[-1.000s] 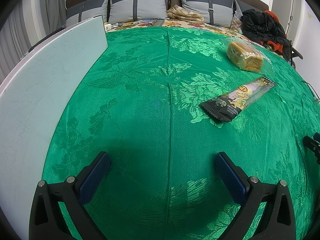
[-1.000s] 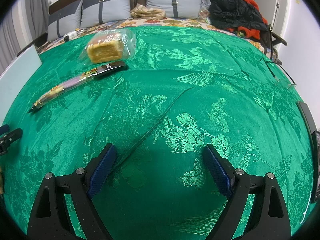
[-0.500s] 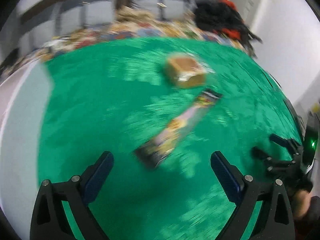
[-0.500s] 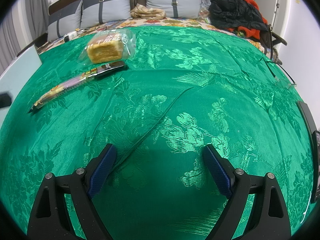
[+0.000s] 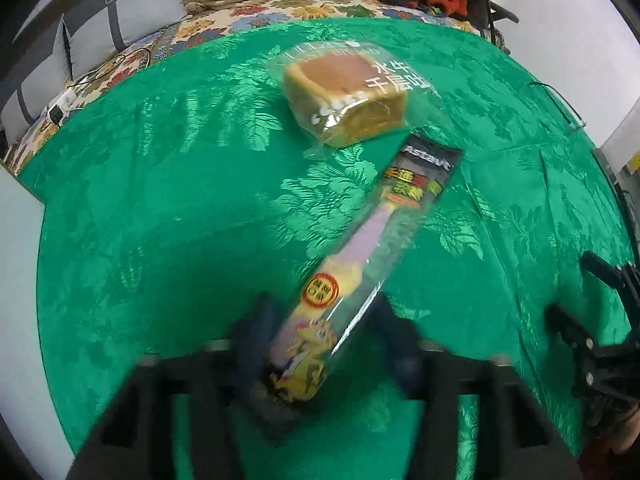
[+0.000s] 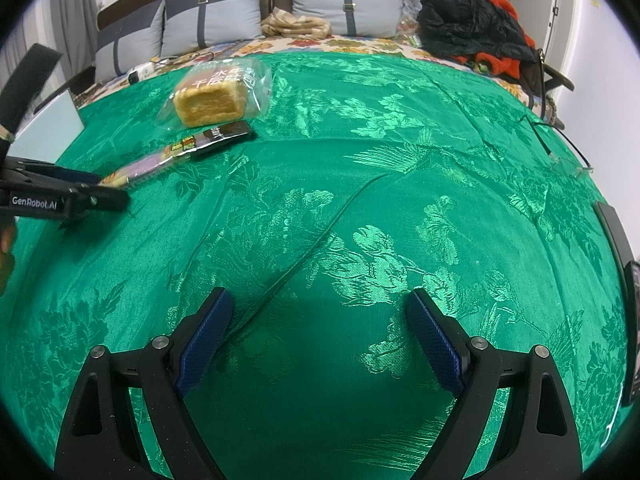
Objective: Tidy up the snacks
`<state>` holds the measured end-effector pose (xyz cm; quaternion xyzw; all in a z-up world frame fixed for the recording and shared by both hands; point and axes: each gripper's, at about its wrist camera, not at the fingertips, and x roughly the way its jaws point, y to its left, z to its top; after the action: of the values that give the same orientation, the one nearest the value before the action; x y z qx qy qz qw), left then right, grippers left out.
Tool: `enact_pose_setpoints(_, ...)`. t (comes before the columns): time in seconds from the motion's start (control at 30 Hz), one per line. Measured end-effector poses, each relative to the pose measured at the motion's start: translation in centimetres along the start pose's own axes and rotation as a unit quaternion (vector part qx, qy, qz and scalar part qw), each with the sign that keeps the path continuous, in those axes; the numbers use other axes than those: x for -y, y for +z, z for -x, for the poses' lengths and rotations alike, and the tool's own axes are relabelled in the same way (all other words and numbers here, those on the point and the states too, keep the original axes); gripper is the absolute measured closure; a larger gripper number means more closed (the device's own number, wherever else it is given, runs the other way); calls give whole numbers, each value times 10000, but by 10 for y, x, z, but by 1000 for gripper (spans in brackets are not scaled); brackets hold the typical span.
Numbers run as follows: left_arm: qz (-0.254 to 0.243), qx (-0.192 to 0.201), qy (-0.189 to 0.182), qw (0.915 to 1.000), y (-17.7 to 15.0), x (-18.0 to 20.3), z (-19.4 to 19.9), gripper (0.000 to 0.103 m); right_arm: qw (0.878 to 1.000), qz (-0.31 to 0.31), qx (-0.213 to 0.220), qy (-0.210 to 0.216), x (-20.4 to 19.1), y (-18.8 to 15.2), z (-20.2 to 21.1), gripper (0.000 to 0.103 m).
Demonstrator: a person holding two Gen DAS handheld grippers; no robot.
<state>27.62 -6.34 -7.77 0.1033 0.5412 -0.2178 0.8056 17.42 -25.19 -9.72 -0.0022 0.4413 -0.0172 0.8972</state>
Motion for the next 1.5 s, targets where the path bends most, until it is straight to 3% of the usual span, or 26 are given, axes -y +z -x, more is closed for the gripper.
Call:
enact_pose_setpoints(0.1, 185, -16, -242, 9995, -14, -10, 13, 83, 10000, -1, 1, 0, 0, 0, 0, 12)
enact_pose_setpoints(0.2, 377, 8, -252, 9990, -48, -12, 30, 86, 10000, -1, 1, 0, 0, 0, 0, 12)
enact_pose_setpoints(0.37, 830, 144, 24, 9964, -110, -19, 58, 86, 10000, -1, 1, 0, 0, 0, 0, 12)
enact_pose_setpoints(0.47, 1510, 404, 749, 9849, -131, -45, 69, 86, 10000, -1, 1, 0, 0, 0, 0, 12)
enact_pose_setpoints(0.57, 2215, 607, 1068, 9674, -134, -74, 70, 86, 10000, -1, 1, 1, 0, 0, 0, 12)
enact_pose_setpoints(0.63, 2461, 763, 1056, 9605, -134, -85, 67, 78, 10000, -1, 1, 0, 0, 0, 0, 12)
enact_pose_setpoints(0.7, 2411, 918, 981, 9612, -133, -85, 62, 43, 10000, -4, 1, 4, 0, 0, 0, 12)
enact_pose_setpoints(0.77, 2147, 875, 1173, 9657, -132, -78, 55, 16, 10000, -3, 1, 3, 0, 0, 0, 12)
enact_pose_setpoints(0.9, 1687, 1082, 1508, 9680, -140, -72, 48, 3, 10000, -2, 0, 3, 0, 0, 0, 12)
enact_pose_setpoints(0.93, 1881, 1076, 1366, 9666, -144, -79, 48, 1, 10000, -2, 0, 3, 0, 0, 0, 12)
enact_pose_setpoints(1.0, 1978, 1100, 1424, 9636, -143, -81, 49, 0, 10000, -3, 0, 4, 0, 0, 0, 12)
enact_pose_setpoints(1.5, 1986, 1137, 1447, 9627, -138, -81, 45, 0, 10000, -4, 0, 6, 0, 0, -1, 12)
